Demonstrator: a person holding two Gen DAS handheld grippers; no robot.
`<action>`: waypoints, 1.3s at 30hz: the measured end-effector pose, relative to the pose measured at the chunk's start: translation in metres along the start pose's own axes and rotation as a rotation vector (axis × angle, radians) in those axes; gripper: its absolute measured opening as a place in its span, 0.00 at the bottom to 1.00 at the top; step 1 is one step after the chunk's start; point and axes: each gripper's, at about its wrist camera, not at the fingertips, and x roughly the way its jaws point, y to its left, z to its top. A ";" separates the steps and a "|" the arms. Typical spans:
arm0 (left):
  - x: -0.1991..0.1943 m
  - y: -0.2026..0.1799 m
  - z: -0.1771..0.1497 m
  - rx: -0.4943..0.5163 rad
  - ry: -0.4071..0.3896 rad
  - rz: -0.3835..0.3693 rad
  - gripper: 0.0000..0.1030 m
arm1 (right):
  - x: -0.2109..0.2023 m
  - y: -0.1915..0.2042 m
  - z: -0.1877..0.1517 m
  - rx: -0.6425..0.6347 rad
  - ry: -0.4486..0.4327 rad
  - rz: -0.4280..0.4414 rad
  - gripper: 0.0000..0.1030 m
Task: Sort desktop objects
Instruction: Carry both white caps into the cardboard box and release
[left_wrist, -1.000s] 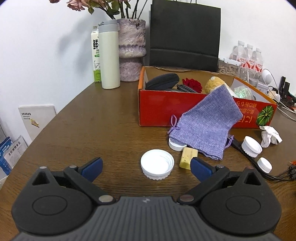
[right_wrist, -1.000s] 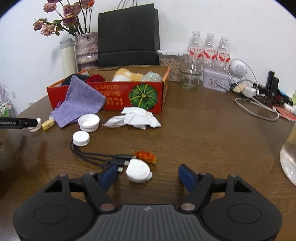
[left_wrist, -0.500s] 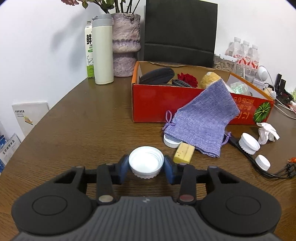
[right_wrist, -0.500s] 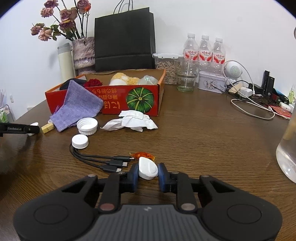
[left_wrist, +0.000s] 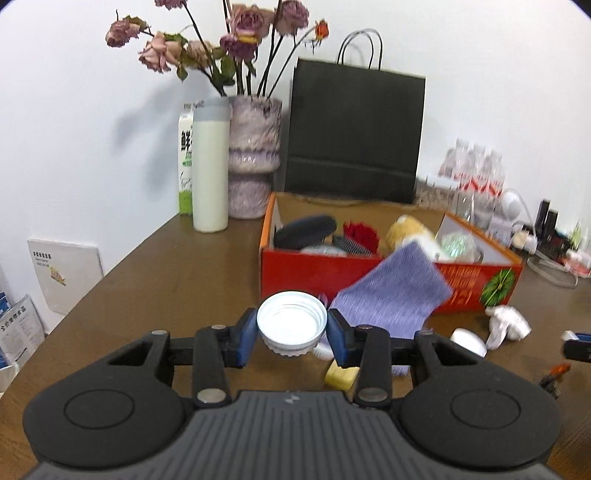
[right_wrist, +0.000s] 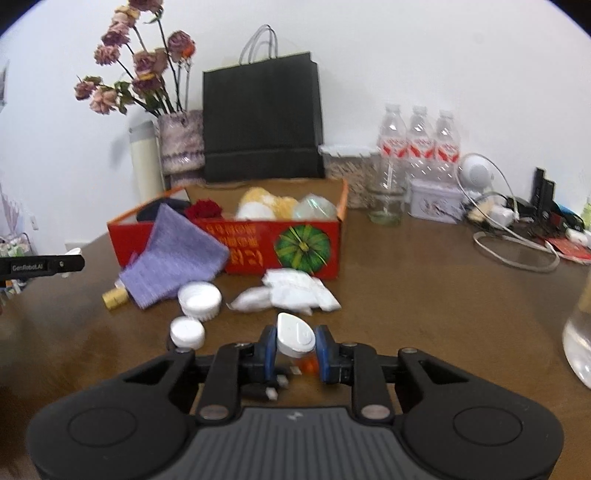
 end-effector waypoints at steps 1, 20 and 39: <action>0.001 -0.001 0.003 -0.002 -0.007 -0.003 0.39 | 0.003 0.003 0.005 -0.007 -0.010 0.008 0.21; 0.082 -0.055 0.064 -0.012 -0.117 -0.060 0.39 | 0.105 0.041 0.088 -0.026 -0.192 0.043 0.21; 0.155 -0.078 0.065 0.119 -0.060 -0.061 0.39 | 0.178 0.015 0.102 -0.087 -0.132 0.014 0.21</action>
